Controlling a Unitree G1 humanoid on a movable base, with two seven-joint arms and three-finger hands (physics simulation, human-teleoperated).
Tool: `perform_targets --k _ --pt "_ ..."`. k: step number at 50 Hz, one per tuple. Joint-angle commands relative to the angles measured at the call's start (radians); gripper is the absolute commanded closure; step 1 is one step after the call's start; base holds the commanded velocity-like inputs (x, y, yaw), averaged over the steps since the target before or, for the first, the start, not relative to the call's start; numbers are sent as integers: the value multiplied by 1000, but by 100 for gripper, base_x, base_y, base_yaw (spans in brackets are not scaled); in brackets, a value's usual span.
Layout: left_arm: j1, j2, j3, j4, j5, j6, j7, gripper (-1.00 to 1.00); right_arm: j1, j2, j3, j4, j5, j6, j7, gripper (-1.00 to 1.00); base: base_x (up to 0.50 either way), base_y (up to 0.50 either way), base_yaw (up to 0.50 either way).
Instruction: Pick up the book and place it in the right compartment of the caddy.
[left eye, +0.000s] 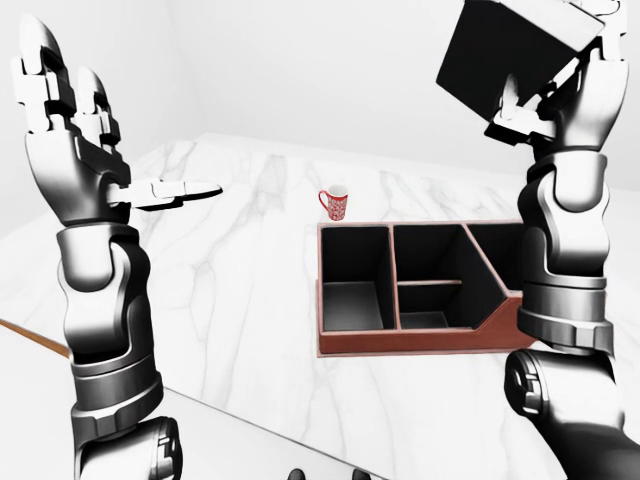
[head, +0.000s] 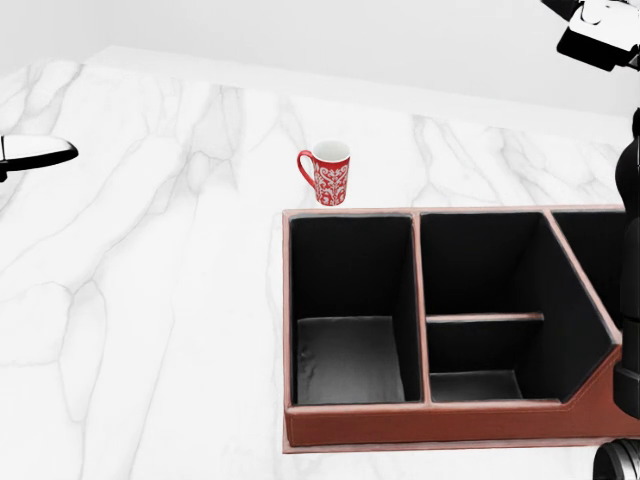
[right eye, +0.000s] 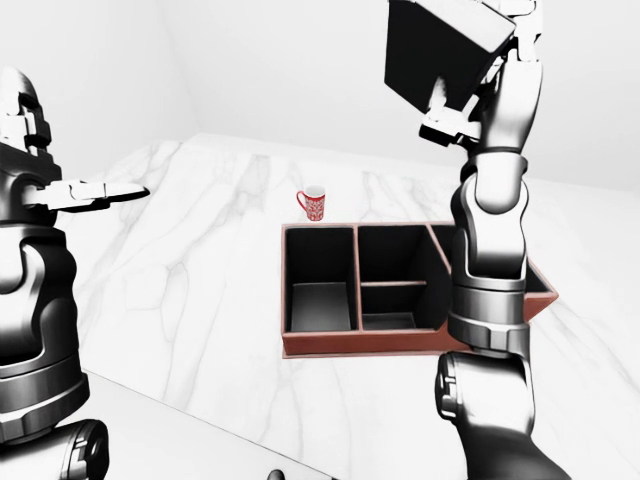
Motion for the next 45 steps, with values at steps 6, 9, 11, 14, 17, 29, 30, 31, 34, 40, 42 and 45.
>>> perform_targets --k 6,9,11,14,17,29,30,31,34,40,42,45 --pt "5 -1 -1 -8 6 0 1 -100 125 -130 -105 -63 78 0 19 100 0 0 0" --pt "1 1 2 -12 4 0 -1 -100 131 -146 -115 -63 78 0 29 100 0 0 0" --pt "0 4 3 -11 3 0 -2 -100 137 -156 -120 -72 78 0 35 100 0 0 0" --pt "-4 6 5 -6 2 0 -2 -100 157 -165 -133 -82 81 0 46 100 0 0 0" --pt "-2 5 3 -8 2 0 0 -100 191 -164 -144 -104 84 0 54 100 0 0 0" --pt "-8 5 0 -12 3 0 -1 -100 264 -188 -199 -132 99 0 77 100 0 0 0" --pt "-9 5 0 -13 3 0 -1 -100 267 -191 -203 -136 103 0 77 100 0 0 0" --pt "-10 6 0 -13 3 0 -1 -100 269 -194 -206 -139 108 0 78 100 0 0 0" --pt "-10 7 2 -19 2 0 -1 -100 286 -206 -217 -148 114 0 85 100 0 0 0" --pt "-8 8 3 -17 5 0 -4 -100 339 -222 -254 -157 121 0 96 100 0 0 0" --pt "-10 10 5 -24 3 0 -2 -100 359 -223 -263 -162 117 0 101 100 0 0 0" --pt "-10 9 4 -26 3 0 -1 -100 371 -222 -269 -172 112 0 100 100 0 0 0"
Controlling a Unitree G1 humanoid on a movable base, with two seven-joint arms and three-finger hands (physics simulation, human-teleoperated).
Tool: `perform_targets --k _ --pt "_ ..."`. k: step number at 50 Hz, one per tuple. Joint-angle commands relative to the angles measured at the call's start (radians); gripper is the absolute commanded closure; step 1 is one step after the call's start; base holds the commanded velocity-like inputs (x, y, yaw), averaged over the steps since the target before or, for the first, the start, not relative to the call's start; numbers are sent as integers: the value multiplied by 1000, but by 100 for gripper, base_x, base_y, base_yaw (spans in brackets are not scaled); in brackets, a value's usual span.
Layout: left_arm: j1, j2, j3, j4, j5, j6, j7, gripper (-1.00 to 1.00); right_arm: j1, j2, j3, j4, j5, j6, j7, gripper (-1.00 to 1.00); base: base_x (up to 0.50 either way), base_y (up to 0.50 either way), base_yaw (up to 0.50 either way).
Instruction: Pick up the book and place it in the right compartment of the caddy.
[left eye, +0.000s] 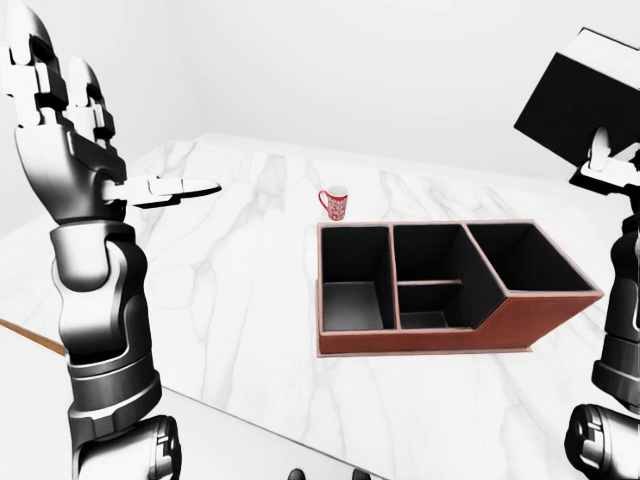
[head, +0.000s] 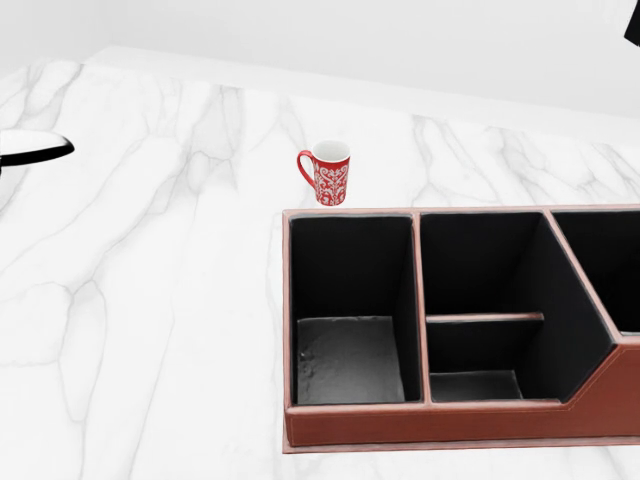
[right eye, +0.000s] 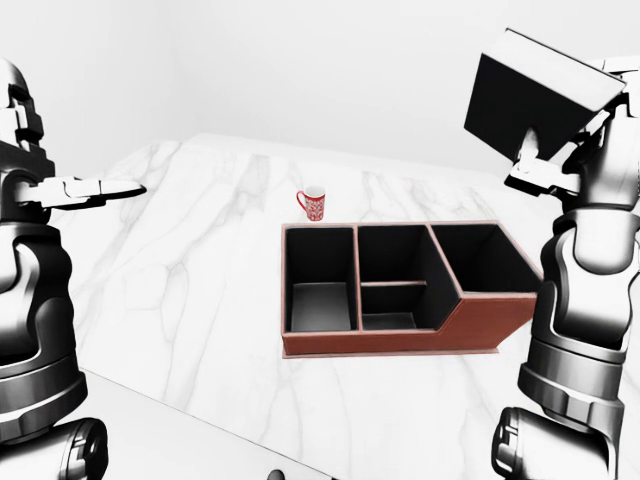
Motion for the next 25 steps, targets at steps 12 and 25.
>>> perform_targets --k 12,25 --pt "-3 2 1 -8 -1 0 1 -100 60 -18 -57 -43 55 0 -9 100 0 0 0" --pt "-3 2 1 -8 -1 0 1 -100 60 -18 -57 -43 54 0 -8 100 0 0 0"
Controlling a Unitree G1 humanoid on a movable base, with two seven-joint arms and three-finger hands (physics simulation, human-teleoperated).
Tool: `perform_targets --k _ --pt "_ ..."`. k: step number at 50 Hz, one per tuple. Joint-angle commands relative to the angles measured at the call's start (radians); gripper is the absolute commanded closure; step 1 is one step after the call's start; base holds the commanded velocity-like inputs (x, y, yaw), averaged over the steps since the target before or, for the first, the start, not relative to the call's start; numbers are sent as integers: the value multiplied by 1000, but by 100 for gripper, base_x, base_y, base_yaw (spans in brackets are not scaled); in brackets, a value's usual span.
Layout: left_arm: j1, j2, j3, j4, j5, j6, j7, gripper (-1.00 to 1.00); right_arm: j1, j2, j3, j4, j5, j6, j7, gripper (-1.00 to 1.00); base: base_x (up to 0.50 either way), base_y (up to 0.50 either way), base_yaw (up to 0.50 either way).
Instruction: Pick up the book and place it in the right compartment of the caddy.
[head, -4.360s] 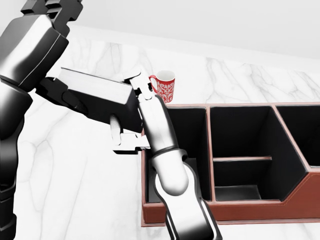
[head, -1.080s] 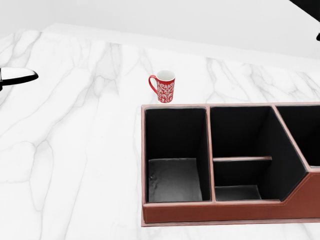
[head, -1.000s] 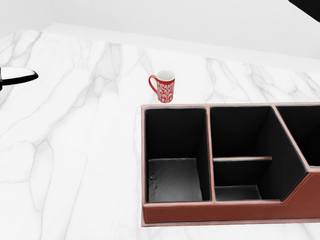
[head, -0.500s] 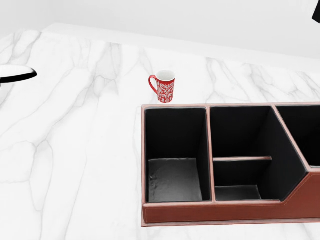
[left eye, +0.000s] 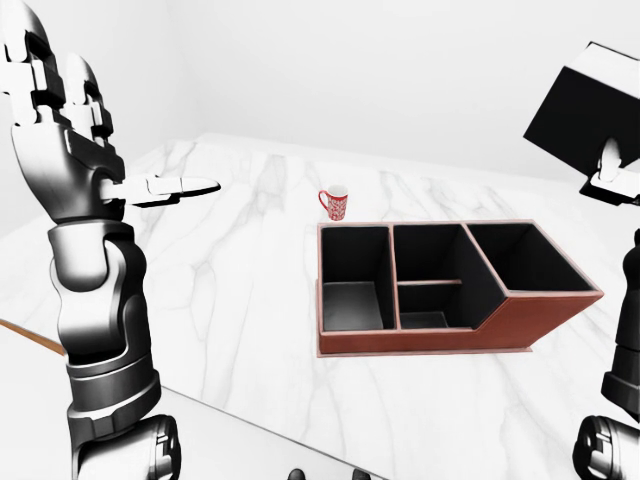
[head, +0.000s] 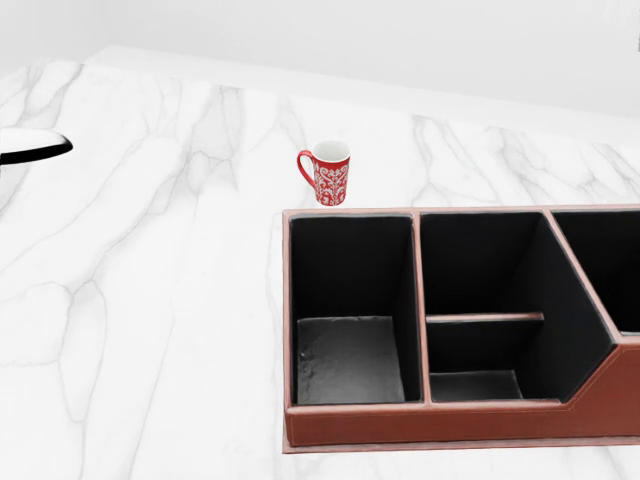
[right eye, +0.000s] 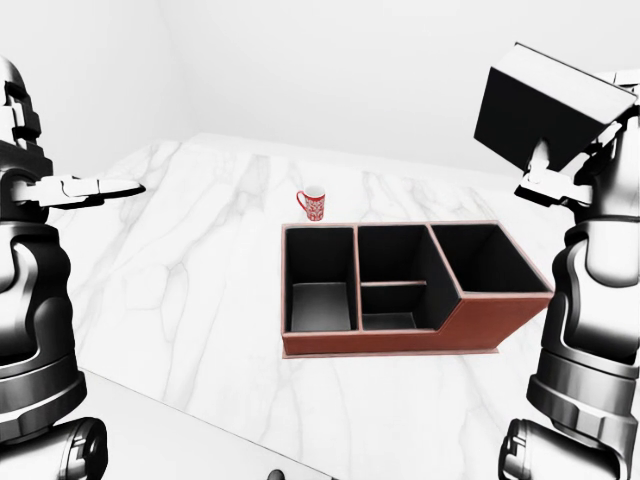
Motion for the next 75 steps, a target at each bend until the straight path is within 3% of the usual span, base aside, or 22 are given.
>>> perform_targets --k 1,30,75 --pt "0 0 0 -1 0 0 0 -100 -4 -3 -16 -19 57 0 -23 100 0 0 0" --pt "-25 26 11 9 -5 0 7 -100 18 -13 -37 35 83 0 -27 100 0 0 0" --pt "-21 24 10 -9 -6 0 7 -100 51 -20 -49 96 73 0 -10 100 0 0 0"
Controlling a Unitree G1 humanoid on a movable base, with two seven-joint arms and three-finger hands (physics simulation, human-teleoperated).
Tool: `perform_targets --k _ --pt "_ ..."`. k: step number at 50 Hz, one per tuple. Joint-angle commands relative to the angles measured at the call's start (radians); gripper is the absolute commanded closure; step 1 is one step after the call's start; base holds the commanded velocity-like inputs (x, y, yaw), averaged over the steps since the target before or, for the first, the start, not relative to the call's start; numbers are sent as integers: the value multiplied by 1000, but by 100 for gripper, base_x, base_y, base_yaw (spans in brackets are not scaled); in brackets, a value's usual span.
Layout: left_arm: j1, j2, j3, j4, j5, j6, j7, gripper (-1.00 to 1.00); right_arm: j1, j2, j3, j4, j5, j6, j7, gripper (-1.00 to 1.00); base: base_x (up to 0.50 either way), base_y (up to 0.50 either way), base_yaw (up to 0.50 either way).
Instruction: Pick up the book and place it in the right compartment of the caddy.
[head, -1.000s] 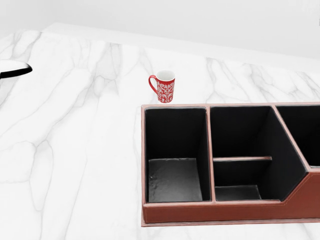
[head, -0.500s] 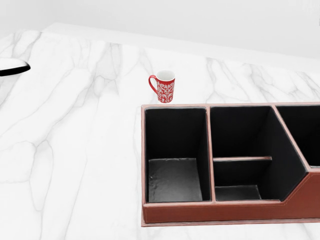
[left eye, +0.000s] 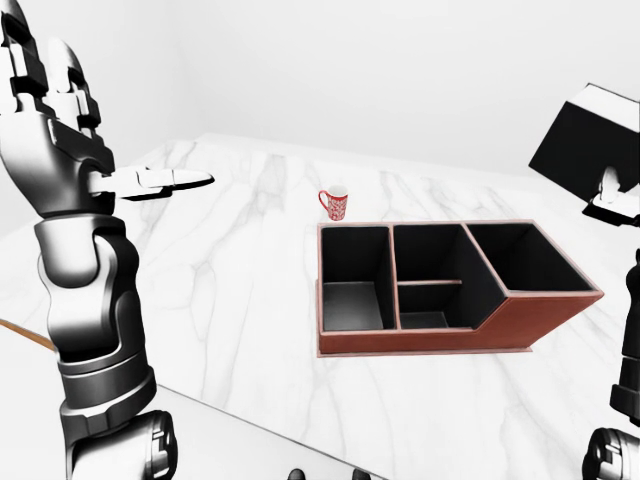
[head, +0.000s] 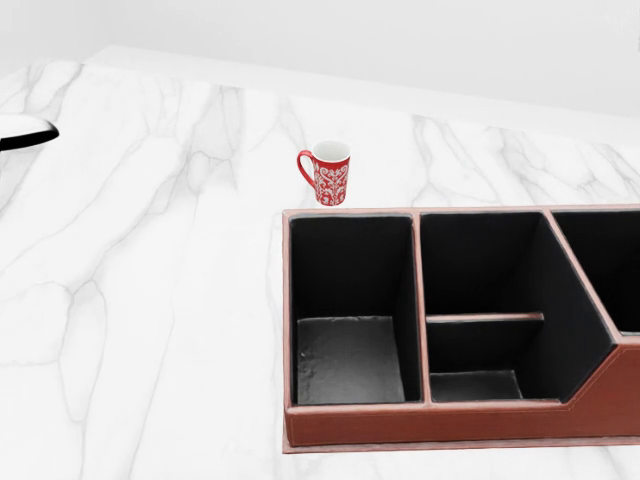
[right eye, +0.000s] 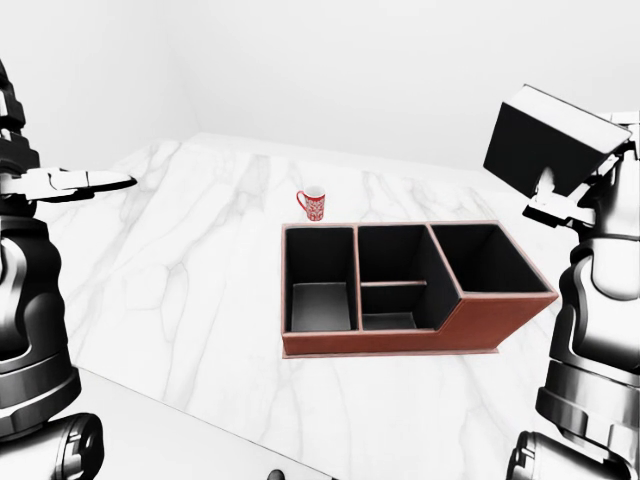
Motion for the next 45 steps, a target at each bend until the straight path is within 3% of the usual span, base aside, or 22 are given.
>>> perform_targets --k 1,45 --pt "-1 1 1 -11 -3 0 1 -100 -6 -5 -14 -7 56 0 -17 100 0 0 0" --pt "8 -6 -2 -5 4 0 -5 -100 45 59 11 40 -17 0 8 100 0 0 0"
